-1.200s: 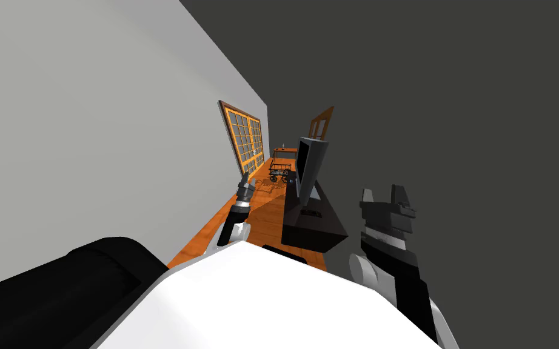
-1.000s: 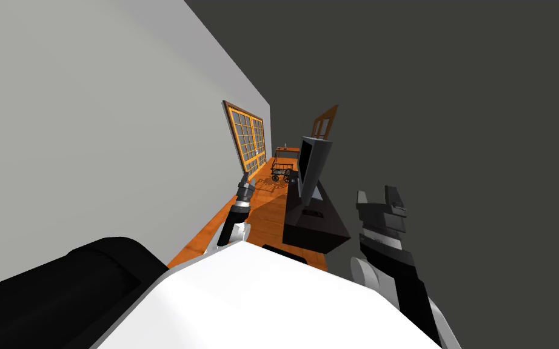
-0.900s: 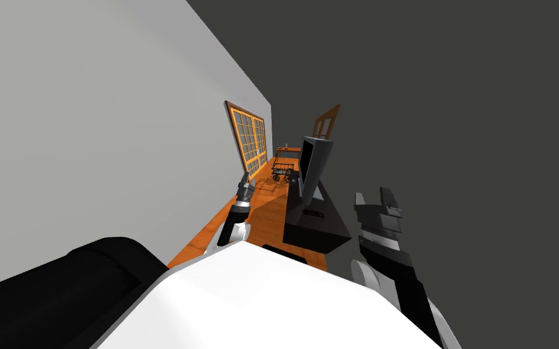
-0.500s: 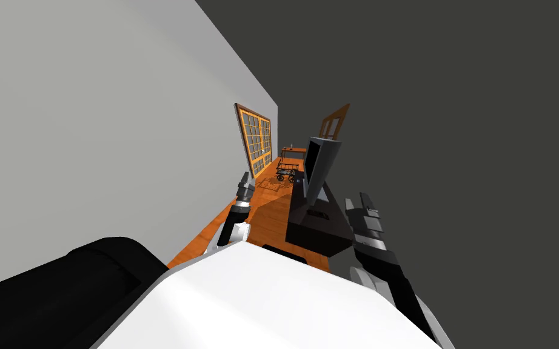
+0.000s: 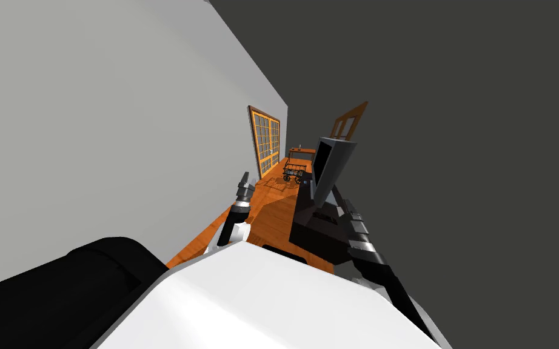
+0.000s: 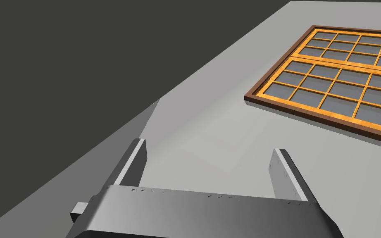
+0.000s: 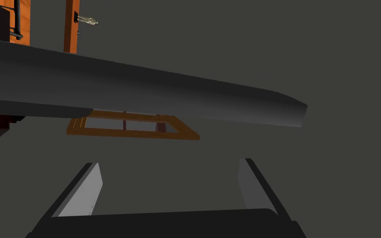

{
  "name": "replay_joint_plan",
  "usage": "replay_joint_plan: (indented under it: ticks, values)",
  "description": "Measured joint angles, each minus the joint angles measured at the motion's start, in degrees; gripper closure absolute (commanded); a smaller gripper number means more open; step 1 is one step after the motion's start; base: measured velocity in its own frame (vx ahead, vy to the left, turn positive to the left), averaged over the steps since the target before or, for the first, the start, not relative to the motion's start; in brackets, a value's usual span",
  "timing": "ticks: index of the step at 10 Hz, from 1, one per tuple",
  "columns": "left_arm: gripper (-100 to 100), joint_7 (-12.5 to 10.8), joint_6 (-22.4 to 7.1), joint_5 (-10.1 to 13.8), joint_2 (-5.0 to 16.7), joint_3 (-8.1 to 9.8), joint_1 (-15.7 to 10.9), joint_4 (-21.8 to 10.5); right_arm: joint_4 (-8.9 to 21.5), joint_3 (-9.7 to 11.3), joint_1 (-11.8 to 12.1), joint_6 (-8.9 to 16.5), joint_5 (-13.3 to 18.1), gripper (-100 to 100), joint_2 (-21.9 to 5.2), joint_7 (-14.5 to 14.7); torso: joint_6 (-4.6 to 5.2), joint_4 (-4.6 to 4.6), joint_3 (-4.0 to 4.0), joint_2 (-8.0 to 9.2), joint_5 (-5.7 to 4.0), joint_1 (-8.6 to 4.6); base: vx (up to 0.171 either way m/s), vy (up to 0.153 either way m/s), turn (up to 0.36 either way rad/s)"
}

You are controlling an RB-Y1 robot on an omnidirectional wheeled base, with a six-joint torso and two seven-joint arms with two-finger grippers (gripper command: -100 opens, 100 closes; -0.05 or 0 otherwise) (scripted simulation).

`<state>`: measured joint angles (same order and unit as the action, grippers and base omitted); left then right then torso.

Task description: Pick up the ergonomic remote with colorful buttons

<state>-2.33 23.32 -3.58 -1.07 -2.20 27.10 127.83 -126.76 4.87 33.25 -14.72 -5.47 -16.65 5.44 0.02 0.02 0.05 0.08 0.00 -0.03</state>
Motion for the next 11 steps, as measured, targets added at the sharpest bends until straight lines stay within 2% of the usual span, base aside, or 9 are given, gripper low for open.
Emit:
replay_joint_plan:
  ticks: [5, 6, 7, 8, 11]
  values:
    - [0, 0.0, 0.0, 0.0, 0.0, 0.00, 0.0, 0.0, 4.3, 4.2, 3.1, 1.7, -3.8, -100, -7.0, 6.1, -0.04, -0.01, -0.03, -0.05, 0.00, 0.00, -0.006, 0.006, 0.186]
    - [0, 0.0, 0.0, 0.0, 0.0, 0.00, 0.0, 0.0, 4.9, 4.8, 3.3, 2.3, -4.3, -100, -8.0, 7.2, 0.01, -0.01, -0.04, -0.06, 0.00, -0.02, -0.004, 0.009, 0.294]
    - [0, 0.0, 0.0, 0.0, 0.0, 0.00, 0.0, 0.0, 6.6, 5.4, 3.9, 2.3, -5.7, -100, -10.4, 8.2, -0.03, -0.02, -0.04, -0.07, -0.01, -0.03, -0.002, 0.000, 0.150]
    - [0, 0.0, 0.0, 0.0, 0.0, 0.00, 0.0, 0.0, 7.5, 6.1, 3.9, 2.7, -6.2, -100, -11.3, 9.2, 0.01, -0.01, -0.05, -0.08, -0.01, -0.03, 0.000, 0.004, 0.256]
    - [0, 0.0, 0.0, 0.0, 0.0, 0.00, 0.0, 0.0, 10.4, 9.6, 5.7, 4.1, -8.3, -100, -15.4, 13.6, -0.03, -0.02, -0.05, -0.09, -0.01, -0.03, 0.002, -0.001, 0.216]
